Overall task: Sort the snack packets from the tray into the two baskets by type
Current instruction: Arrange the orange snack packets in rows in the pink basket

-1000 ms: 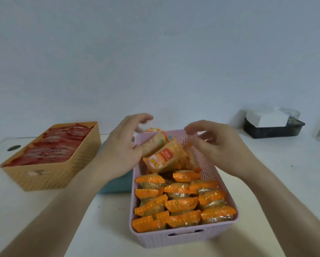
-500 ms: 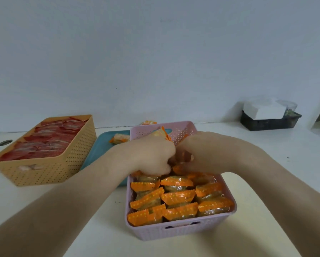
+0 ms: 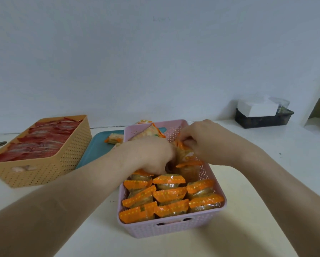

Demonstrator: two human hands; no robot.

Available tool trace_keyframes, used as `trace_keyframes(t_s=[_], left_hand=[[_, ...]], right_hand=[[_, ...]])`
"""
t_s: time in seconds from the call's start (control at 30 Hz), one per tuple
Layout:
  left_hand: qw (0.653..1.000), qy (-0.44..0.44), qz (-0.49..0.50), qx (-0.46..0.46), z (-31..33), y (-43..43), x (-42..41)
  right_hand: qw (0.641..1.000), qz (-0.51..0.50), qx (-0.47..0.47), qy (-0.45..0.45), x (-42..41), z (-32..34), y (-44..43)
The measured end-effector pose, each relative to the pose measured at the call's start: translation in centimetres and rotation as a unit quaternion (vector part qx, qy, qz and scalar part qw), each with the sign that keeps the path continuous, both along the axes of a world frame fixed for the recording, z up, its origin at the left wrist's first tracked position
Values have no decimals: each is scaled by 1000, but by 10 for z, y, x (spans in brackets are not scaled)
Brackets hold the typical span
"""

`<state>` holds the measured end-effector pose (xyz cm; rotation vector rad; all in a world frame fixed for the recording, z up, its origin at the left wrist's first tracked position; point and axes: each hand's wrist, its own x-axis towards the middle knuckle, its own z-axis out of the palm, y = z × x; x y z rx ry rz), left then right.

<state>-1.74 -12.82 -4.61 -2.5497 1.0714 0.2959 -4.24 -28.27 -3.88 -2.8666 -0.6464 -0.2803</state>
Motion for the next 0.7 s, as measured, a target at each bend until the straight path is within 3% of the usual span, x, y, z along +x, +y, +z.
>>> trace_keyframes(t_s=[0.17,0.33,0.47,0.57,0.7], left_hand=[[996,-14,2,-93,4,8,3],[999,13,25,-23,3,-1,-2],[1000,-18,17,8,-2,-5,-2],[999,-35,13,-37,-2,1,-4],[993,-29,17,-115,0,12,-6]], right_hand=[[1000,-14,12,10,-5,-4,-3],[999,-32,19,-4,-7,-4,-2],[997,-9,-76,1,-19,-3,3],[990,4,-141,-25,-29,-4,2],[988,4,-152,-26,-25,-6,-2]])
